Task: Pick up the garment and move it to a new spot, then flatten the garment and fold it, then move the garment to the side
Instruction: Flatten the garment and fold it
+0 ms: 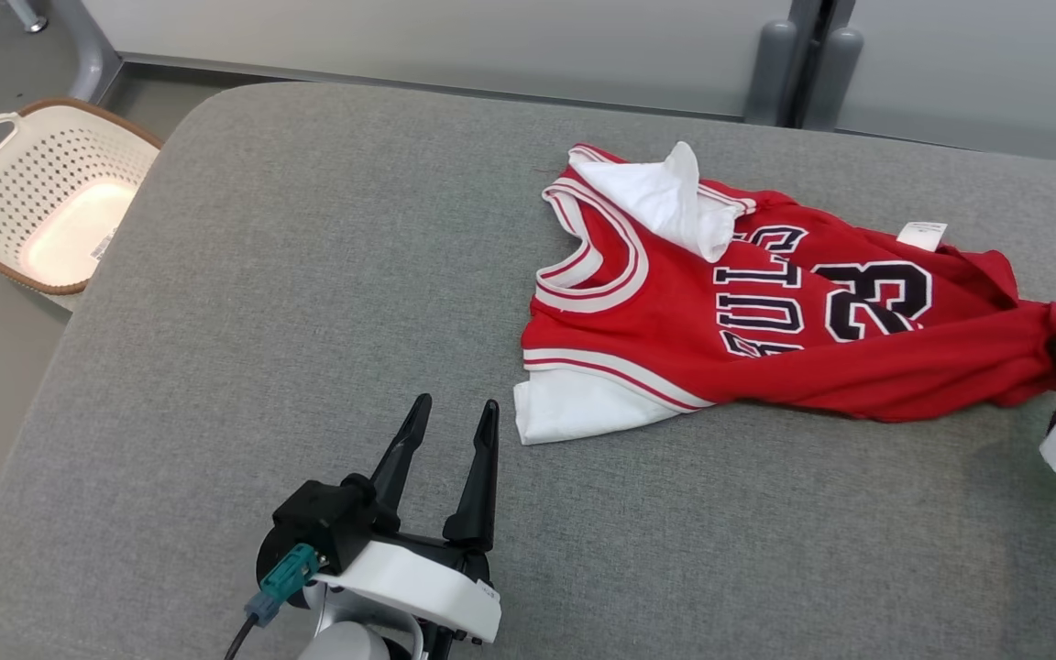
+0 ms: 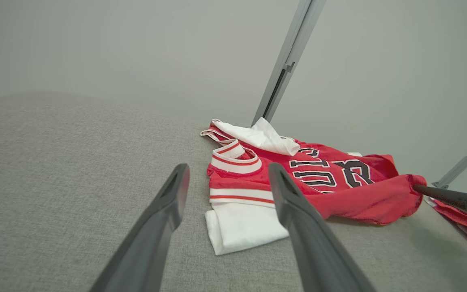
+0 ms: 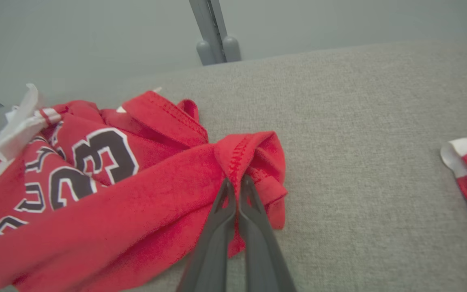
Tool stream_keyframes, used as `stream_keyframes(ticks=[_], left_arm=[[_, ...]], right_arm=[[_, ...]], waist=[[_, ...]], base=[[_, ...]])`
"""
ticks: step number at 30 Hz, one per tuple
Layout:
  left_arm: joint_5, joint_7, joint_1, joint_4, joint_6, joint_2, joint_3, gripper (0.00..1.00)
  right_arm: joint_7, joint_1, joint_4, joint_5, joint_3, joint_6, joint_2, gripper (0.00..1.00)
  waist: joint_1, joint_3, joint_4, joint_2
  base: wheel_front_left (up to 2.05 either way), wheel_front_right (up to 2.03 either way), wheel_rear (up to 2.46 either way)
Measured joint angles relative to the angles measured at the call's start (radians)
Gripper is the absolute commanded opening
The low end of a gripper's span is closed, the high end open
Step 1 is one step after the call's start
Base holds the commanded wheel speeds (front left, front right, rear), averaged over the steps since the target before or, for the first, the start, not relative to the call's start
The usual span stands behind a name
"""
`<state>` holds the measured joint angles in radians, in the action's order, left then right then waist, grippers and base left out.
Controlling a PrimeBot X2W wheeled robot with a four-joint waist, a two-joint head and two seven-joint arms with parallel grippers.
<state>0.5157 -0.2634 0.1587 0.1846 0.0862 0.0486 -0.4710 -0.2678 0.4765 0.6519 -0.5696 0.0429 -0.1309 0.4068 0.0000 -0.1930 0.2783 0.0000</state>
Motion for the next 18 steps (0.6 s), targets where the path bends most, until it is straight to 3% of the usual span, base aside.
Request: stream_keyframes(ticks=[1,2,3,4,5,6,7,18], left_arm=[[0.003,0.000,0.000,0.000,0.000,0.000,-0.002,1.00],[0.004,0.000,0.000,-0.001,0.000,0.000,-0.004,1.00],[0.004,0.000,0.000,-0.002,0.001,0.000,-0.006,1.00],[0.004,0.000,0.000,-0.003,0.003,0.000,-0.006,1.00],[0.004,0.000,-0.001,-0.004,0.003,0.000,-0.004,1.00],[0.004,0.000,-0.002,-0.004,0.003,0.000,-0.004,1.00],[0.004,0.000,-0.003,-0.004,0.003,0.000,-0.004,1.00],[-0.006,0.000,-0.001,0.010,0.002,0.000,0.015,1.00]], right_arm=[[0.004,0.008,0.038,0.024,0.005,0.000,0.010,0.00],[0.016,0.015,0.070,0.046,0.009,0.000,0.018,0.26],[0.035,0.023,0.093,0.061,0.010,0.000,0.025,0.35],[0.058,0.035,0.119,0.063,0.001,0.000,0.024,0.00],[0.079,0.048,0.142,0.062,-0.010,0.000,0.021,0.00],[0.107,0.060,0.163,0.070,-0.017,0.000,0.020,0.32],[0.139,0.068,0.183,0.085,-0.025,0.000,0.020,1.00],[0.364,0.109,0.246,0.126,0.023,0.000,-0.025,1.00]], waist=[[0.0000,-0.003,0.008,0.0000],[0.0000,-0.006,0.016,0.0000],[0.0000,-0.008,0.021,0.0000],[0.0000,-0.010,0.025,0.0000],[0.0000,-0.012,0.027,0.0000],[0.0000,-0.013,0.027,0.0000],[0.0000,-0.013,0.025,0.0000],[0.0000,0.017,-0.054,0.0000]], base=[[0.00,0.00,0.00],[0.00,0.00,0.00],[0.00,0.00,0.00],[0.00,0.00,0.00],[0.00,0.00,0.00],[0.00,0.00,0.00],[0.00,0.00,0.00],[0.00,0.00,0.00]])
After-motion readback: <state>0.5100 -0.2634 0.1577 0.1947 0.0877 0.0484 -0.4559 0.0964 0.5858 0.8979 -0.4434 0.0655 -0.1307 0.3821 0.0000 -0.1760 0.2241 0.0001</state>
